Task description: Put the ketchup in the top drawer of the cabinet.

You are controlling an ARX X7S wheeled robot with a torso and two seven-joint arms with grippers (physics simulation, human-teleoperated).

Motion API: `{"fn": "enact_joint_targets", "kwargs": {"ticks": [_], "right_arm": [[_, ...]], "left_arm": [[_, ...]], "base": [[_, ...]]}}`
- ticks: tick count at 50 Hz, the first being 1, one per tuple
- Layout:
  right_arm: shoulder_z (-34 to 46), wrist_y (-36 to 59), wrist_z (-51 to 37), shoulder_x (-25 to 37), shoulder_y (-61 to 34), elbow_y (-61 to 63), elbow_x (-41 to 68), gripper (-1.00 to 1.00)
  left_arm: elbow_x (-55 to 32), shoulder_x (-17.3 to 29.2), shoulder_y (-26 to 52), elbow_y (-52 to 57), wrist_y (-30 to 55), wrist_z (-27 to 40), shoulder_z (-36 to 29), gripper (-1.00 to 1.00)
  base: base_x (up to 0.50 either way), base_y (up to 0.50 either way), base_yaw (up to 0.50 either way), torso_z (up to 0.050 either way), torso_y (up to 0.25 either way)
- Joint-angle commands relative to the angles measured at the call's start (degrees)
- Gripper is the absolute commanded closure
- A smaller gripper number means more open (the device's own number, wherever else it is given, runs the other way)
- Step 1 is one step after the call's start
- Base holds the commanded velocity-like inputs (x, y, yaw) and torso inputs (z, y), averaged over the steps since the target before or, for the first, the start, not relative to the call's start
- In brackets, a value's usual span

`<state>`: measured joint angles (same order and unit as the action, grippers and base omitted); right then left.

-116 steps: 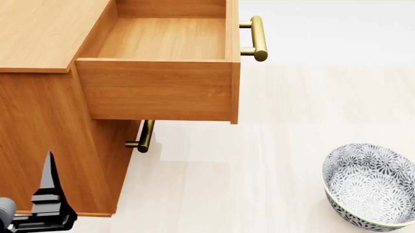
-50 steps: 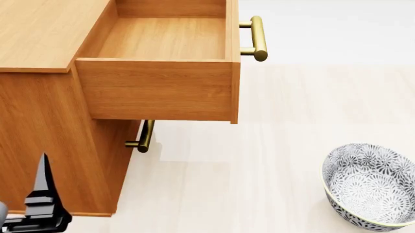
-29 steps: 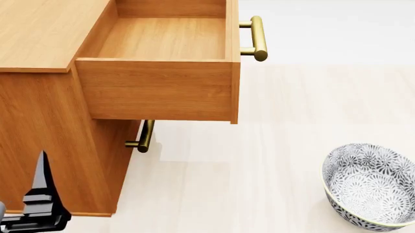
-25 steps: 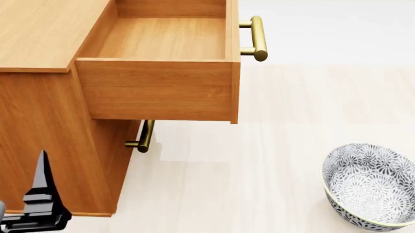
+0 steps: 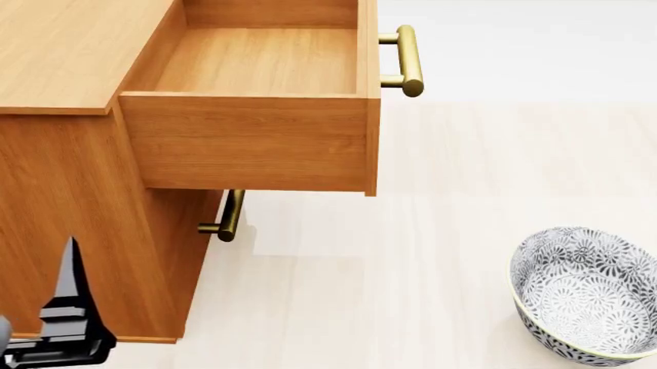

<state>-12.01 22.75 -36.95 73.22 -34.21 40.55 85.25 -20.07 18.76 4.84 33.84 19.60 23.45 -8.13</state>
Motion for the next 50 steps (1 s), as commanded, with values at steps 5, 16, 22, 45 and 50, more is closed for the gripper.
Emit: {"fn": "enact_joint_targets", "kwargs": {"ticks": [5,16,22,45,50], "right_arm": [[24.8,9.1,0.5,-7.4,-34.1,-5.8,-1.8,1.00],[30.7,15.1,2.6,-15.4,-46.5,-10.9,-4.0,1.00],[32.6,15.8,4.0,-18.7,-48.7,-13.7,-5.7,1.00],[43.9,17.7,17.1,-34.4,-62.5,-34.4,-18.9,1.00],[46.1,17.0,20.6,-37.3,-64.5,-40.2,-21.9,1.00]], "left_arm": [[-0.2,0.1,0.3,-0.1,0.0,0.2,-0.5,-1.00],[-0.6,0.4,-0.1,0.6,0.3,0.6,-0.5,-1.00],[-0.7,0.5,-0.2,0.6,0.0,0.8,-0.2,-1.00],[-1.0,0.7,-1.4,0.7,-1.0,1.3,-0.1,-1.00],[-1.2,0.9,-1.3,0.4,-1.1,1.4,0.3,-1.00]], "base": [[0.00,0.00,0.00,0.000,0.000],[0.00,0.00,0.00,0.000,0.000],[0.00,0.00,0.00,0.000,0.000],[0.00,0.00,0.00,0.000,0.000],[0.00,0.00,0.00,0.000,0.000]]}}
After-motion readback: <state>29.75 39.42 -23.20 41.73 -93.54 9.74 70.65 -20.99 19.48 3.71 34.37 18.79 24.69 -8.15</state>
